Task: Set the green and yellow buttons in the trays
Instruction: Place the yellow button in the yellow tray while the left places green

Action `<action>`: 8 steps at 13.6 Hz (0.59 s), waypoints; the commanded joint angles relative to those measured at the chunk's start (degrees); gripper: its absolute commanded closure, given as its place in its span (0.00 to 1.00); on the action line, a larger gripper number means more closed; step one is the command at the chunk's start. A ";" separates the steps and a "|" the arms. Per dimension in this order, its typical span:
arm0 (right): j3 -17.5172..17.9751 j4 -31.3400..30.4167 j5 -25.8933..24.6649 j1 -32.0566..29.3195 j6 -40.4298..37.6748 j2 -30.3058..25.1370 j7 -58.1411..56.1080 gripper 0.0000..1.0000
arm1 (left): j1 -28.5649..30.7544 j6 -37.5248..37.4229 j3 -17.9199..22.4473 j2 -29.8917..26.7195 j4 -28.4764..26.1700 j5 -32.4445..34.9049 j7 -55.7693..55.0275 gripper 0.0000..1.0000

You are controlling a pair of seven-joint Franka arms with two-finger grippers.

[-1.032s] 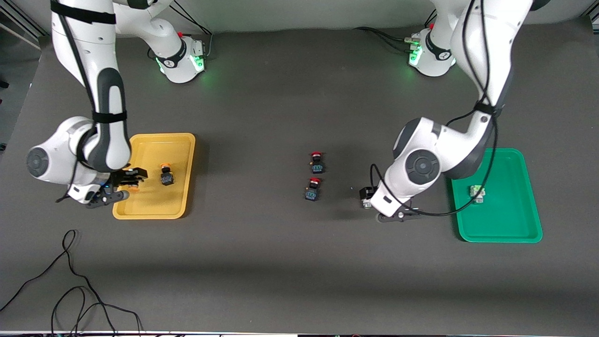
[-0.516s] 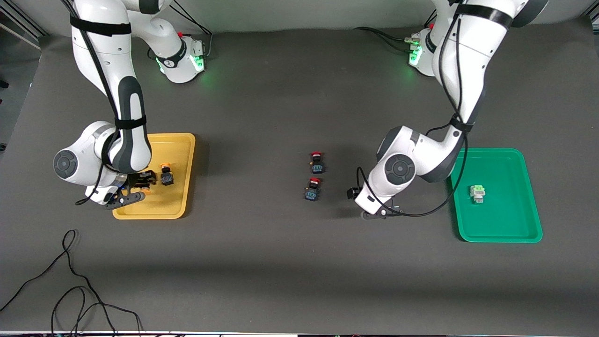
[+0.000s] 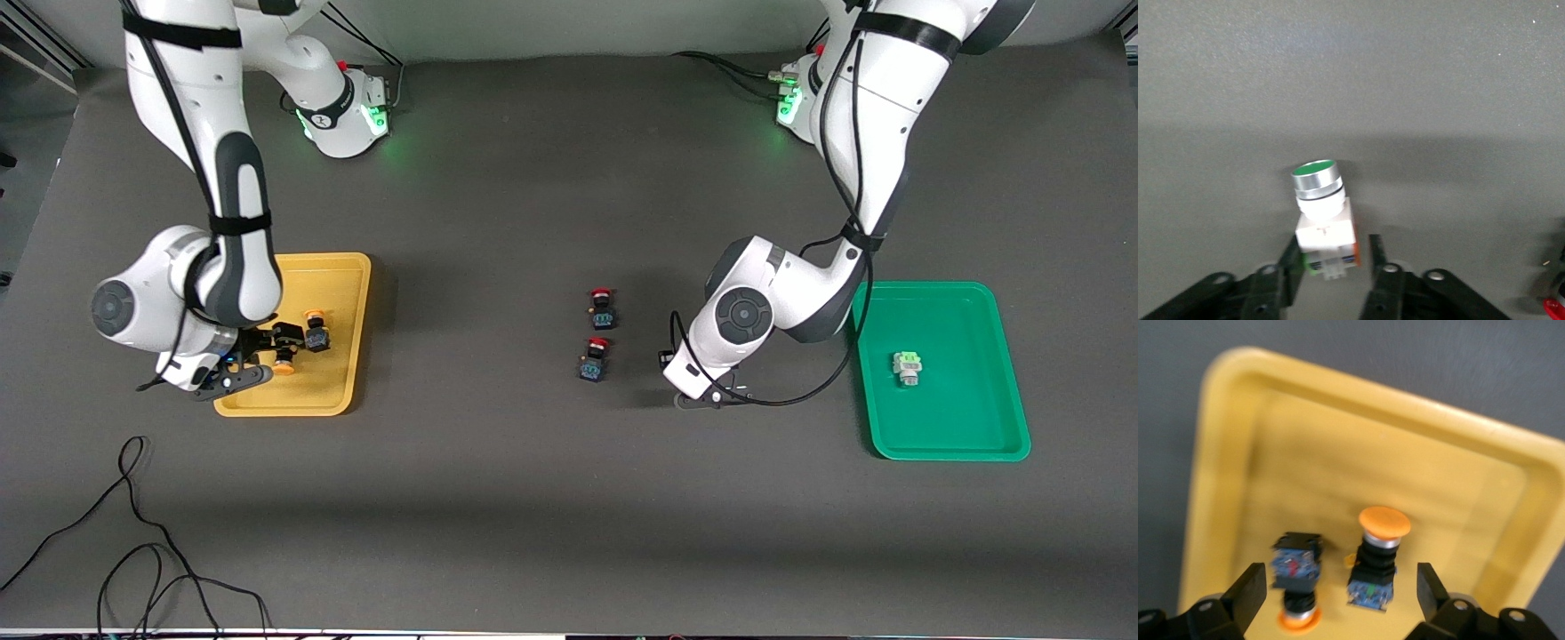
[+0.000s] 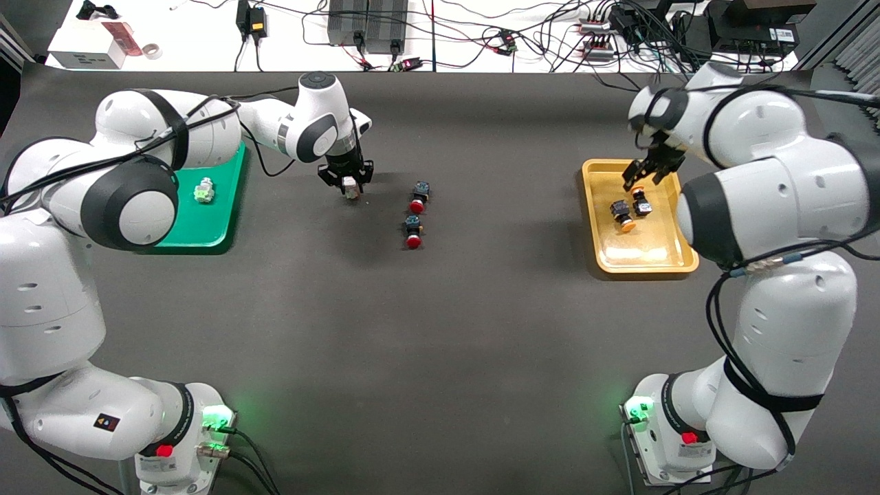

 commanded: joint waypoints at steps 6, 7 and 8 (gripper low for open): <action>-19.40 29.26 -3.57 -0.08 -39.16 -3.77 2.77 0.00 | -0.07 -9.66 0.67 -11.58 -0.25 0.45 -2.46 1.00; -21.42 33.31 -4.53 -0.08 -42.86 -3.77 2.86 0.00 | -0.16 -13.43 0.49 -15.01 0.01 0.45 -2.73 1.00; -23.18 36.65 -5.15 -0.08 -45.77 -3.77 2.86 0.00 | -0.33 -17.13 0.49 -18.17 0.19 0.45 -2.47 1.00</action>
